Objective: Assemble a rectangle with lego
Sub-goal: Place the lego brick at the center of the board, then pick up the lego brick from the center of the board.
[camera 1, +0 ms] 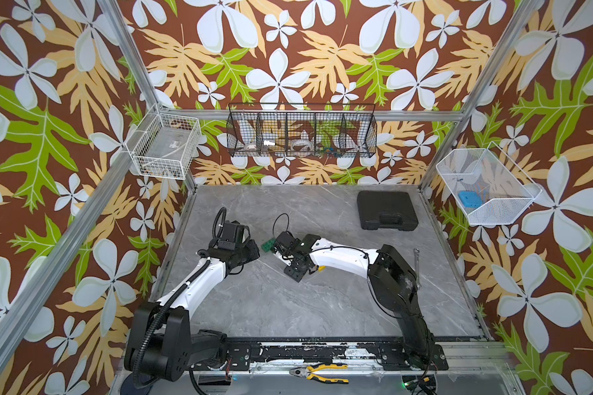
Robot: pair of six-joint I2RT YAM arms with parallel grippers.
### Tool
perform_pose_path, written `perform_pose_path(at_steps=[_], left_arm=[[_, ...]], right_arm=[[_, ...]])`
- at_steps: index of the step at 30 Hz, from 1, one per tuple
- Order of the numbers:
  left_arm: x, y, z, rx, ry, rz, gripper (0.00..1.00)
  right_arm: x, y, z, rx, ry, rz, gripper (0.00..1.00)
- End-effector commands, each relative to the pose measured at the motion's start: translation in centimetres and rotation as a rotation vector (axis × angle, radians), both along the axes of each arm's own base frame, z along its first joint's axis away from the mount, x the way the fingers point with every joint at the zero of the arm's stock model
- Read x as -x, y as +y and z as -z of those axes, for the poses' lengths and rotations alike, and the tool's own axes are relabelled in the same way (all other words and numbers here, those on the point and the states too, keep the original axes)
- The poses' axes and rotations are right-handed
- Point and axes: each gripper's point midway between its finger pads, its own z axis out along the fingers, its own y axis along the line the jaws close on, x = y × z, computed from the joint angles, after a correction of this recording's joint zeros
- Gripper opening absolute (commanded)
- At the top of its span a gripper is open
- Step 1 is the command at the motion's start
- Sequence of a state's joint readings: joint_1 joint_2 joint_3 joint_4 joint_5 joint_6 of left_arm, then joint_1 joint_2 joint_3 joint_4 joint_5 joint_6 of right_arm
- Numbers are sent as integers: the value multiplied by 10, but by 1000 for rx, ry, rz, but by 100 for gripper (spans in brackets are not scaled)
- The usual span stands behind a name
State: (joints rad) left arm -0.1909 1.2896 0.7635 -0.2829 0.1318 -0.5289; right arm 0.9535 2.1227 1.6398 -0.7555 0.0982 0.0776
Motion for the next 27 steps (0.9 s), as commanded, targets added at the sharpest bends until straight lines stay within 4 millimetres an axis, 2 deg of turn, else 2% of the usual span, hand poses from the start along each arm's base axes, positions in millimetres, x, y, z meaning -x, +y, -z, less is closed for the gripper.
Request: perform_pose_path(at_steps=[1, 4, 8, 11, 13, 15, 22, 27], left_arm=[[0, 3, -2, -7, -9, -7, 32], [3, 4, -7, -13, -21, -3, 32], [6, 6, -8, -17, -31, -6, 32], [8, 4, -6, -6, -28, 1, 32], [9, 4, -5, 2, -31, 1, 32], [10, 5, -3, 10, -26, -1, 32], [14, 13, -4, 23, -36, -18, 32], [14, 11, 1, 32, -21, -15, 32]], right_arm=[[17, 8, -1, -66, 55, 152, 54], [46, 14, -3, -69, 88, 192, 56], [76, 25, -20, -135, 160, 161, 67], [66, 16, -36, -120, 132, 77, 73], [56, 4, -33, -60, 130, 11, 75], [56, 0, -28, -19, 135, -52, 76], [82, 10, -10, -8, 185, -210, 80], [85, 10, 2, -2, 206, -249, 81]])
